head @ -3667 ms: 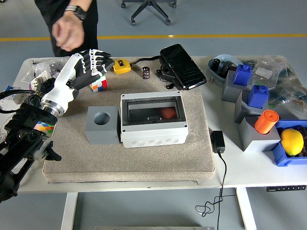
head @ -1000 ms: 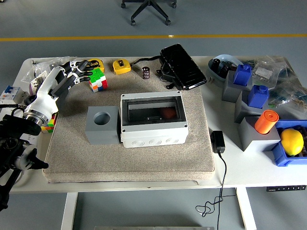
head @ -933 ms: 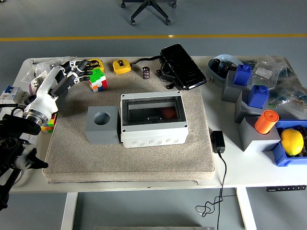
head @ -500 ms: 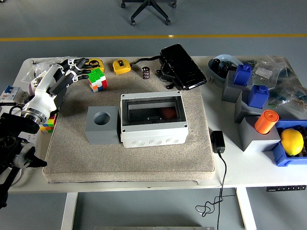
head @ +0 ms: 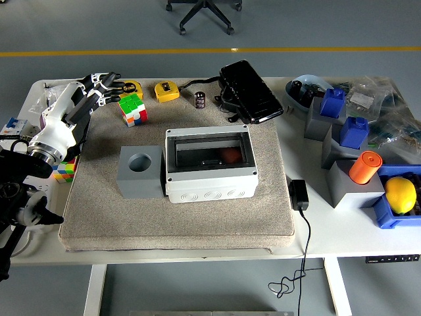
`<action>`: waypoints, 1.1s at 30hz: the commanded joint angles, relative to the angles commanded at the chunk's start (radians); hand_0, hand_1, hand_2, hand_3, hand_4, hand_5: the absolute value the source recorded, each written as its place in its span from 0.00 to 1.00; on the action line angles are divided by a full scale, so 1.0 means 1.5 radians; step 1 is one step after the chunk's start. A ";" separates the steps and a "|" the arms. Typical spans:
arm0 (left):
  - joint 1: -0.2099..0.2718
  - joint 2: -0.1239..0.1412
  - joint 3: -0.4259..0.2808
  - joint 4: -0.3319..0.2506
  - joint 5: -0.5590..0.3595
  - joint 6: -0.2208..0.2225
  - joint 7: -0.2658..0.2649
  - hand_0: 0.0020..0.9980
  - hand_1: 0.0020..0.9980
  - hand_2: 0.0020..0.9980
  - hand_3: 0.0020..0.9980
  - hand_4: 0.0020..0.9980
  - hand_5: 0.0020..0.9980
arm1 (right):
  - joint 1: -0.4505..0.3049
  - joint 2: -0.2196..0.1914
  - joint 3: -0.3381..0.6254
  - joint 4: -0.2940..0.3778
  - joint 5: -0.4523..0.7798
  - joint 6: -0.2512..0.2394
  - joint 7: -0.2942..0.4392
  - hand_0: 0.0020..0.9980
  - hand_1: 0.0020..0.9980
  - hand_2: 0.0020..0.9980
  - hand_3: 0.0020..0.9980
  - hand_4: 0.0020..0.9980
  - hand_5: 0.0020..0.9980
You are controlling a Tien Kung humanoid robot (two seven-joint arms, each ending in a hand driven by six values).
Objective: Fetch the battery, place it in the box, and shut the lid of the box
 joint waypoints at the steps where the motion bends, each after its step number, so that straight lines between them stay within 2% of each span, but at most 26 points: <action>1: 0.000 0.000 -0.001 0.000 0.000 0.000 0.000 0.68 0.70 0.68 0.67 1.00 0.69 | 0.001 0.000 0.000 0.000 0.000 0.000 0.000 0.66 0.63 0.63 0.57 0.97 0.54; 33: 0.000 0.002 -0.017 0.000 -0.001 0.000 0.001 0.68 0.70 0.68 0.67 1.00 0.70 | 0.004 -0.007 0.019 0.003 -0.011 -0.001 0.001 0.65 0.64 0.63 0.56 0.97 0.54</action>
